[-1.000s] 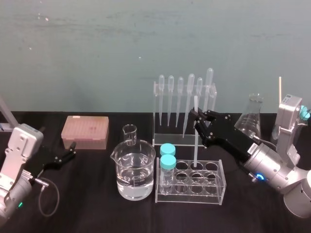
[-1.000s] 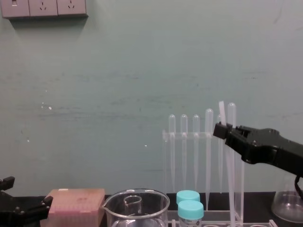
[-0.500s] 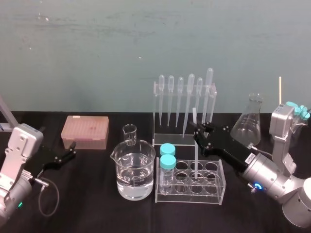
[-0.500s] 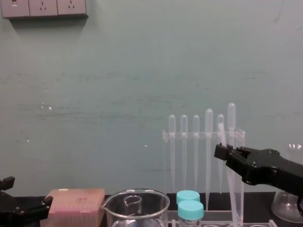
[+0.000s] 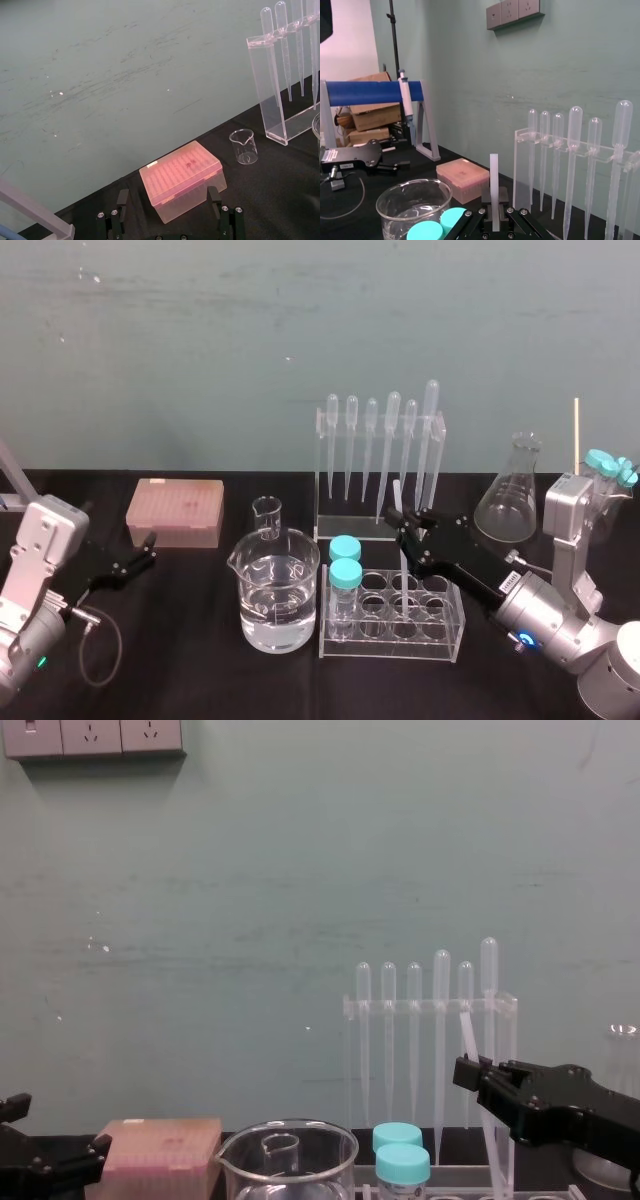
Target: Pick up the stirring rod with one hand, then place it down.
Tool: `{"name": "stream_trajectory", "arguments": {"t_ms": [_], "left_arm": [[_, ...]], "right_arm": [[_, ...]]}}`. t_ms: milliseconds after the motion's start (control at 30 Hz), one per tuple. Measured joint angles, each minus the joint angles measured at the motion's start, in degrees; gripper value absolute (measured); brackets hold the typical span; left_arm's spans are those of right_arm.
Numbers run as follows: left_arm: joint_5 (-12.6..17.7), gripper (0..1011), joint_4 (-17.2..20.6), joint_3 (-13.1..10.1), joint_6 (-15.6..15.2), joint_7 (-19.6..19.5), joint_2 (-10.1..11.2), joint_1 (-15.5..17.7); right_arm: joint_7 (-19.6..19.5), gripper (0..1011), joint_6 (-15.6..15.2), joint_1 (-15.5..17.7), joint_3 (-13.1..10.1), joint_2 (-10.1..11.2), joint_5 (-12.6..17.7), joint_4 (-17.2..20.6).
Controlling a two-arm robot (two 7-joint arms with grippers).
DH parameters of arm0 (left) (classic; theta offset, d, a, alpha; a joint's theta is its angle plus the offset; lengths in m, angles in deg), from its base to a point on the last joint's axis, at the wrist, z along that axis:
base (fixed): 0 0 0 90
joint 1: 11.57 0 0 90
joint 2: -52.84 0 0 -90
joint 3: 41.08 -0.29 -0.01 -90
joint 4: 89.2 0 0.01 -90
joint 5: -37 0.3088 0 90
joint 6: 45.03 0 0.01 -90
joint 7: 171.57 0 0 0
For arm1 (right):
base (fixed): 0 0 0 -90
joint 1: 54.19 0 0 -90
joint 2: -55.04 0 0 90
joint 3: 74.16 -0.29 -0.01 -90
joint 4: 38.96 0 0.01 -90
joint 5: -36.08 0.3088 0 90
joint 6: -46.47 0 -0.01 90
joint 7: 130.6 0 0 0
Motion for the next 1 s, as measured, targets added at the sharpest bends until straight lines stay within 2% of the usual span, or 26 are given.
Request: {"name": "stream_trajectory", "arguments": {"t_ms": [333, 467, 500, 733, 767, 833, 933, 967, 1000], "left_arm": [[0.0, 1000, 0.0, 0.0, 0.0, 0.0, 0.0, 0.0], [0.0, 1000, 0.0, 0.0, 0.0, 0.0, 0.0, 0.0], [0.0, 1000, 0.0, 0.0, 0.0, 0.0, 0.0, 0.0], [0.0, 1000, 0.0, 0.0, 0.0, 0.0, 0.0, 0.0], [0.0, 1000, 0.0, 0.0, 0.0, 0.0, 0.0, 0.0], [0.0, 1000, 0.0, 0.0, 0.0, 0.0, 0.0, 0.0], [0.0, 1000, 0.0, 0.0, 0.0, 0.0, 0.0, 0.0], [0.0, 1000, 0.0, 0.0, 0.0, 0.0, 0.0, 0.0], [0.0, 1000, 0.0, 0.0, 0.0, 0.0, 0.0, 0.0]], "right_arm": [[-0.03, 69, 0.0, 0.02, -0.03, -0.01, -0.02, 0.02], [-0.01, 138, 0.0, 0.0, -0.03, 0.01, 0.06, 0.05], [0.0, 190, 0.0, 0.0, -0.03, 0.01, 0.08, 0.06], [0.07, 382, 0.0, -0.03, -0.03, 0.04, 0.19, 0.11], [0.07, 440, 0.0, -0.04, -0.03, 0.05, 0.2, 0.12], [0.08, 474, 0.0, -0.05, -0.03, 0.05, 0.2, 0.12], [0.1, 605, 0.0, -0.05, -0.03, 0.05, 0.23, 0.14], [0.11, 605, 0.0, -0.05, -0.03, 0.05, 0.23, 0.14], [0.12, 664, 0.0, -0.05, -0.03, 0.05, 0.24, 0.14]]}}
